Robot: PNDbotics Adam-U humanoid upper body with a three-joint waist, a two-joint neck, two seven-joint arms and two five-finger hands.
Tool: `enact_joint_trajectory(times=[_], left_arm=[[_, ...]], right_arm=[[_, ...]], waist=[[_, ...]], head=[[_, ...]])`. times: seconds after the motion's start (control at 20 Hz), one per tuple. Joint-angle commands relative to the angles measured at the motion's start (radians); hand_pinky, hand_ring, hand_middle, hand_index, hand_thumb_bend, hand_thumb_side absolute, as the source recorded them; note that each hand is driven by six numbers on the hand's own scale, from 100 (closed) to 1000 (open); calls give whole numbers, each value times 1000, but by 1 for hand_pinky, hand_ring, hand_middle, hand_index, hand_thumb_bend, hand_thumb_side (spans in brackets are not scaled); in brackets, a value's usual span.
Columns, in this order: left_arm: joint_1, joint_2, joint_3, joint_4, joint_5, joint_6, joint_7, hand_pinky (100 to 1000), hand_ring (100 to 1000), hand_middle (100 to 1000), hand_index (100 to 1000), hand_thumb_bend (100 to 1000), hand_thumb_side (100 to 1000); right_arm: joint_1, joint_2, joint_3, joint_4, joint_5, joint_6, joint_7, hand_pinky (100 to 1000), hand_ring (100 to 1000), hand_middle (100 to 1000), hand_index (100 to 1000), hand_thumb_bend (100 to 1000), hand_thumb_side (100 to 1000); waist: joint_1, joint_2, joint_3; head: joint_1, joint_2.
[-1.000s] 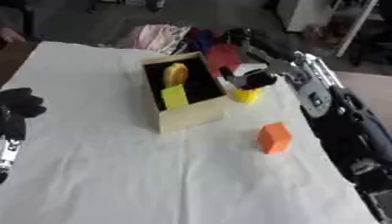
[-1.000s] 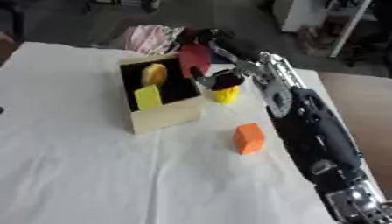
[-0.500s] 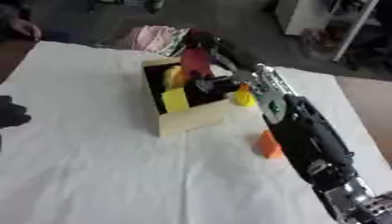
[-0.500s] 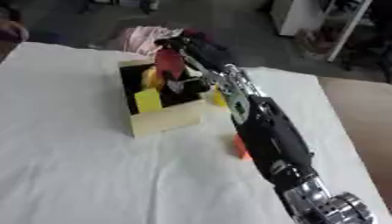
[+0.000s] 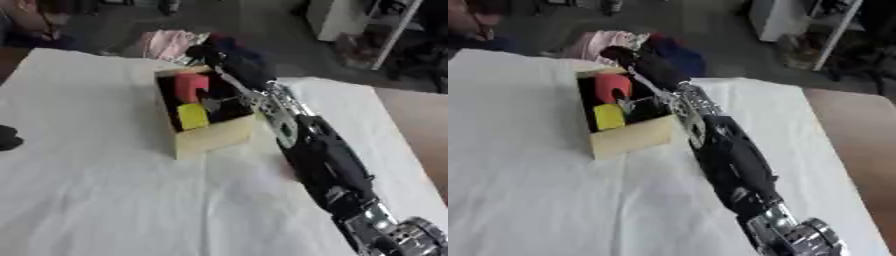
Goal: Pick up objects on the table and place them in the box.
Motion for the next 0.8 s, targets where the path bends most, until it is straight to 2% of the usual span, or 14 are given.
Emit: enact_joint_trajectory(times=[0.05,0.25,0.4,0.55,0.7,0.75,0.8], left_arm=[[-8,6,3,-20,4,2,-2,789,720,688,850,100,621],[8,10,8,-20,0,5,1,788,719,688,850,100,624],[35,10,20,-20,-7,12,11,788,719,686,848,100,630],[62,15,34,-20,-17,17,25,787,718,686,848,100,630],[83,23,50,-20,-27,18,42,787,718,685,848,100,628],[86,23,53,-20,-28,18,46,787,718,685,848,100,628],[90,24,56,-20,-30,18,50,787,718,684,848,100,629]], right_arm=[[-26,-21,2,-16,-43,-4,21,866,862,958,1000,100,199],[-31,-49,26,-47,-139,-31,71,855,850,941,1000,100,203],[-35,-100,65,-94,-267,-65,138,844,826,882,1000,100,205],[-17,-161,113,-169,-414,-97,218,845,826,876,1000,100,202],[33,-245,159,-274,-547,-108,297,851,830,879,1000,100,198],[52,-270,168,-307,-584,-104,319,852,831,878,1000,100,107],[74,-297,175,-337,-616,-98,340,852,832,881,1000,100,198]], waist=[[-3,-5,-4],[2,-12,-33],[7,-24,-79],[13,-36,-128],[18,-45,-178],[19,-46,-188],[20,-47,-199]], head=[[0,-5],[7,5],[32,15],[62,29],[88,41],[94,44],[101,46]])
